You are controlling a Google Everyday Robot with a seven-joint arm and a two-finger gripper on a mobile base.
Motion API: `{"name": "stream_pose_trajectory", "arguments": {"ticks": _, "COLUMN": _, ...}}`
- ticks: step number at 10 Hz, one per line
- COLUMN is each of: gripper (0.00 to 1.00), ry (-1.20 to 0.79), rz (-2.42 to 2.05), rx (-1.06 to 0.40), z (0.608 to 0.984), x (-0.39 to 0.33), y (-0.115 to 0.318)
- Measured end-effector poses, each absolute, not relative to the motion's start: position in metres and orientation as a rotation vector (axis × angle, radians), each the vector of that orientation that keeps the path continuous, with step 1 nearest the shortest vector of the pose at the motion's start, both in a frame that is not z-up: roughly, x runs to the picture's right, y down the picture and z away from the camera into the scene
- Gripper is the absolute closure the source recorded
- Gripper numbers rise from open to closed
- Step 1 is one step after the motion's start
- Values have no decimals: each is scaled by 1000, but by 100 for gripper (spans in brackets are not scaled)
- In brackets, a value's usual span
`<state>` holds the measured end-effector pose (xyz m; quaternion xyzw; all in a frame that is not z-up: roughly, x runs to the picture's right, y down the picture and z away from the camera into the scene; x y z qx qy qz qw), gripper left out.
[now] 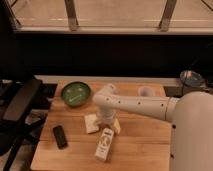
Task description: Stand the bottle upright
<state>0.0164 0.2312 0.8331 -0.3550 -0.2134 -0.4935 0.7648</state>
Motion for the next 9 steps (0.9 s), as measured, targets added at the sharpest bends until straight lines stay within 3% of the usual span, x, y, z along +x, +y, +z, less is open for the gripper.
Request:
{"name": "stream_pose_trajectory", "arguments": {"ticks": 4, "gripper": 20, "ry": -464, "rz": -1074, "rx": -771, "z": 833, "x": 17, "y": 232}}
{"name": "stream_pose_trajectory", "arguments": {"ticks": 9, "gripper": 20, "ry": -493, "rz": -1155, "rx": -613, "z": 803, "x": 11, "y": 224}}
